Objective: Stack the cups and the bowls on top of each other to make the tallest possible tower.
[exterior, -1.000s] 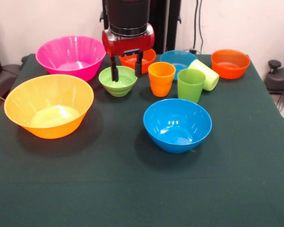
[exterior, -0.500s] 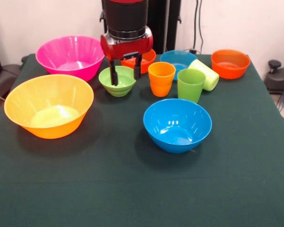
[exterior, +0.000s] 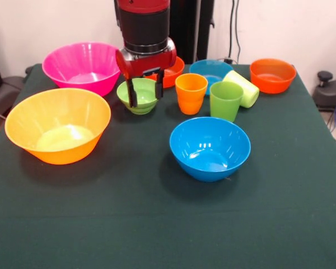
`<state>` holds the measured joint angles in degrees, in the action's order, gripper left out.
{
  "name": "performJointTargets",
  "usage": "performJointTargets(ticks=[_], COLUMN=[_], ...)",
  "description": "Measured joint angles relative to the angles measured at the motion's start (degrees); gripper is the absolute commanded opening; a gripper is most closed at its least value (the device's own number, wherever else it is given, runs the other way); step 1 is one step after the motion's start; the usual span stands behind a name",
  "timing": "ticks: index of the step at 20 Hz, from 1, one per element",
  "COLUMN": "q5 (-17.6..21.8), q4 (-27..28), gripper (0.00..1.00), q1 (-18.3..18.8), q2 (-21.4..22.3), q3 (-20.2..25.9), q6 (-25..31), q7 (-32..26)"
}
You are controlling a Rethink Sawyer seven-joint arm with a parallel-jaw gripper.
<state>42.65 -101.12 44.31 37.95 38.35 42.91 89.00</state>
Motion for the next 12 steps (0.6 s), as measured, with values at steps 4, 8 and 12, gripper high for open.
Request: performJointTargets(ticks=[4,8,12], q5=[0.46,0.75,0.84], q4=[0.70,1.18,1.60], gripper=[1.00,1.00,1.00], q1=[0.46,1.58,3.13], q2=[-1.51,-3.03,-3.76], q3=[0.97,1.87,2.72], q6=[0.00,0.09,1.56], q7=[-1.01,-2.92,-5.71])
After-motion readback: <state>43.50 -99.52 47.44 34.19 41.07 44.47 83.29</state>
